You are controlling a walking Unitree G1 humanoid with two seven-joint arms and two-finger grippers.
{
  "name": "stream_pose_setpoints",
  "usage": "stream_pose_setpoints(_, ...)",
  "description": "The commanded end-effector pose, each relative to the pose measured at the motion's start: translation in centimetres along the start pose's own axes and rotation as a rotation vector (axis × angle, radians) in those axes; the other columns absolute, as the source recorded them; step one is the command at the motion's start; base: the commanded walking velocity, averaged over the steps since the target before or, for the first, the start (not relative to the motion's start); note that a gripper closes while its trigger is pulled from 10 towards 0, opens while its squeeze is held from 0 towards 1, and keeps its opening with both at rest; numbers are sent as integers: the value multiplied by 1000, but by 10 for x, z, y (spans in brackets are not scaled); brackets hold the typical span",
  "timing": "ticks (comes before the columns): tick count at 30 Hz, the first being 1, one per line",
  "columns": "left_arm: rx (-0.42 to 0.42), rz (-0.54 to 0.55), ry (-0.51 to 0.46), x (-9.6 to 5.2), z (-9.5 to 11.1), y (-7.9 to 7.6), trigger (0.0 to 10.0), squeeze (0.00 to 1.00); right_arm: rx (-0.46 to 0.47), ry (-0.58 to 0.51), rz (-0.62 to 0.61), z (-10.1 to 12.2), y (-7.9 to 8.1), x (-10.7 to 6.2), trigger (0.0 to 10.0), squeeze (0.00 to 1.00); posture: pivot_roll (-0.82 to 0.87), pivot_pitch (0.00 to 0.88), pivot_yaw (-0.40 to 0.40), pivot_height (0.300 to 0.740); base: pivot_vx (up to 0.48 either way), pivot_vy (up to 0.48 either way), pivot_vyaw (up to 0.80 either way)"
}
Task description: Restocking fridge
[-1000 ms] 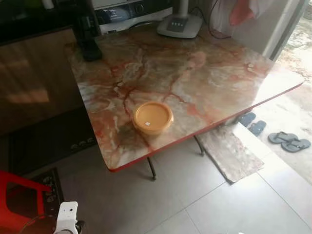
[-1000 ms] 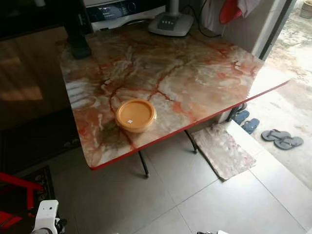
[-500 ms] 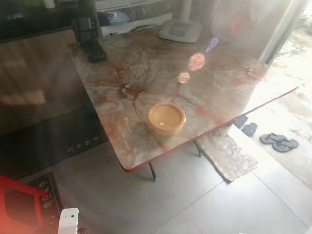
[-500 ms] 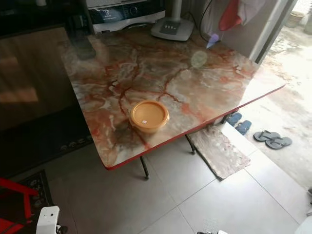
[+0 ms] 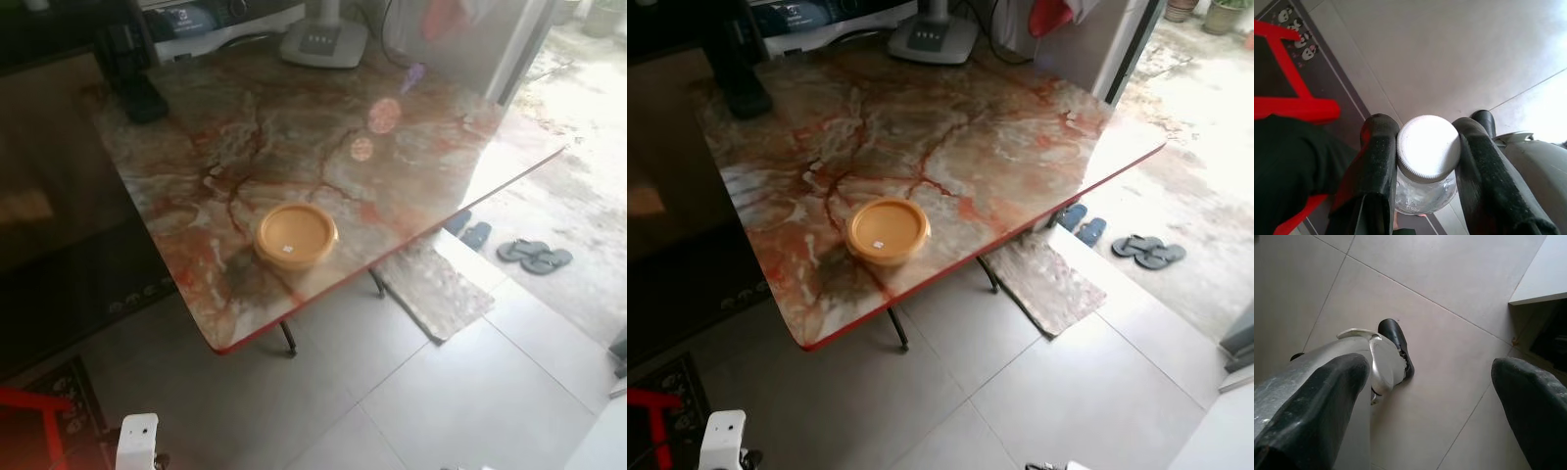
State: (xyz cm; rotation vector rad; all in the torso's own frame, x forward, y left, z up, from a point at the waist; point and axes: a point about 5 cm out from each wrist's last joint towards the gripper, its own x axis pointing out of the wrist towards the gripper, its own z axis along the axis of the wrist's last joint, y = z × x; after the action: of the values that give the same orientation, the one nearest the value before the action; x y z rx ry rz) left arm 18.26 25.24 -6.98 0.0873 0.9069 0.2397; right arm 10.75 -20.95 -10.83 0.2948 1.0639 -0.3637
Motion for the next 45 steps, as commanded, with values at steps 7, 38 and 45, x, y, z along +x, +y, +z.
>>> stream_pose_setpoints(7,6,7,34,-2,-11,2,10000,0,-9,31,-2,-8,-3,-1,10000,0,74,140,-1,740,0,0,-800)
stream_pose_setpoints(38,47,-1,32,-2,-11,-2,10000,0,-18,34,9,-8,-3,-2,10000,0,85,147,0,740,0,-75,-608)
stream_pose_setpoints(45,55,-5,35,-2,-12,-3,10000,0,-18,34,8,-9,-3,-2,10000,0,84,151,-1,740,0,0,0)
